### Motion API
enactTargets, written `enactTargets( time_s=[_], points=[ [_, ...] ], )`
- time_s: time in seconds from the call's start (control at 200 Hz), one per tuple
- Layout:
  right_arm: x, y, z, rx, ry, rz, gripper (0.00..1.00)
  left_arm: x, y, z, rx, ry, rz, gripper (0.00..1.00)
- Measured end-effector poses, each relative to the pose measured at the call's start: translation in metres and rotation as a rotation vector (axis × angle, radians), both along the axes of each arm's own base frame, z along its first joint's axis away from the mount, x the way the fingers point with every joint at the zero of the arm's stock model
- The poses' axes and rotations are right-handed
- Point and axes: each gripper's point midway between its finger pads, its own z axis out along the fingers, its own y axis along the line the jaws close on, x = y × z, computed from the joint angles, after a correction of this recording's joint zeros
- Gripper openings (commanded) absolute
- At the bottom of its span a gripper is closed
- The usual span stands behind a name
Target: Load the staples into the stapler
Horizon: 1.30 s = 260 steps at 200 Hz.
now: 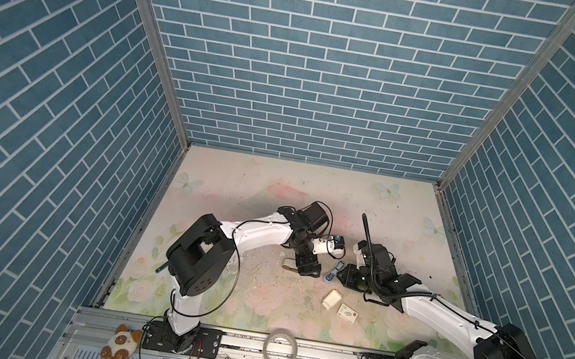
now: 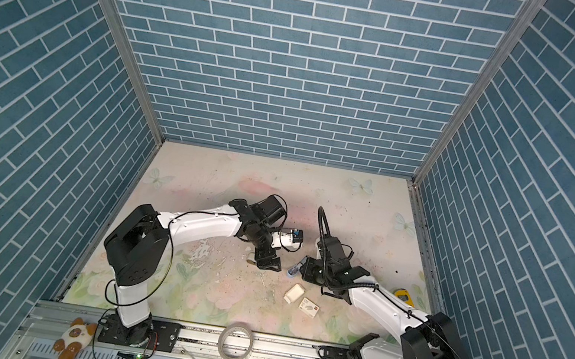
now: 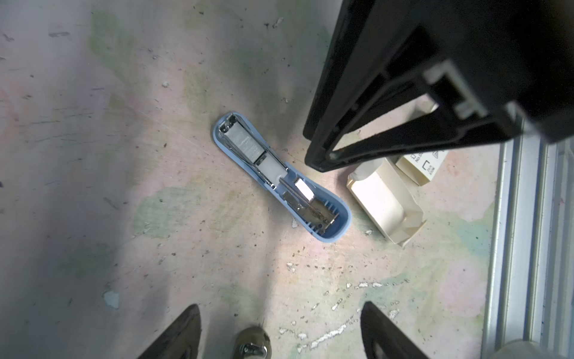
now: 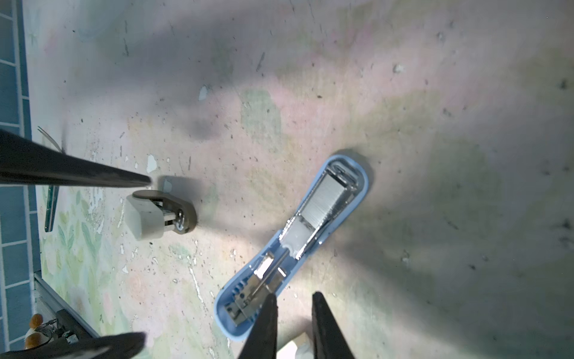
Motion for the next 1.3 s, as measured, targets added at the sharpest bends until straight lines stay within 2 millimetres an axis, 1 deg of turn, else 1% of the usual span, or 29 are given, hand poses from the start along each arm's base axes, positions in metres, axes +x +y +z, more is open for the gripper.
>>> enactTargets(
  time_s=[0.09, 0.21, 0.455, 0.63, 0.83, 0.995, 1.105, 1.195, 1.3],
  points=[
    [-0.005, 0.000, -0.010, -0.005, 0.035, 0.011, 0.21, 0.002, -0.001, 0.008, -0.015, -0.018, 0.006, 0.82],
    [-0.008, 0.003, -0.019, -0.005, 0.066, 0.023, 0.21, 0.002, -0.001, 0.009, -0.017, -0.021, 0.010, 0.82],
    [-0.005, 0.007, -0.020, 0.011, 0.058, 0.029, 0.21, 0.002, -0.002, 0.008, -0.018, -0.011, 0.013, 0.82],
    [-0.003, 0.010, -0.023, 0.017, 0.062, 0.034, 0.22, 0.001, -0.002, -0.004, 0.001, 0.012, 0.013, 0.81],
    [-0.001, 0.012, -0.023, 0.023, 0.059, 0.035, 0.22, -0.001, 0.000, -0.029, 0.046, 0.055, 0.009, 0.77],
    [-0.002, 0.011, -0.022, 0.018, 0.060, 0.033, 0.23, 0.002, -0.004, -0.031, 0.047, 0.057, 0.005, 0.76],
    [-0.004, 0.003, -0.014, 0.003, 0.048, 0.017, 0.24, 0.003, -0.006, -0.029, 0.040, 0.048, -0.003, 0.74],
    [-0.001, -0.005, 0.003, 0.013, 0.006, -0.012, 0.26, 0.003, -0.009, -0.029, 0.039, 0.042, -0.016, 0.68],
    [0.006, -0.019, 0.022, 0.034, -0.042, -0.064, 0.29, 0.003, -0.013, -0.031, 0.041, 0.039, -0.031, 0.66]
  ],
)
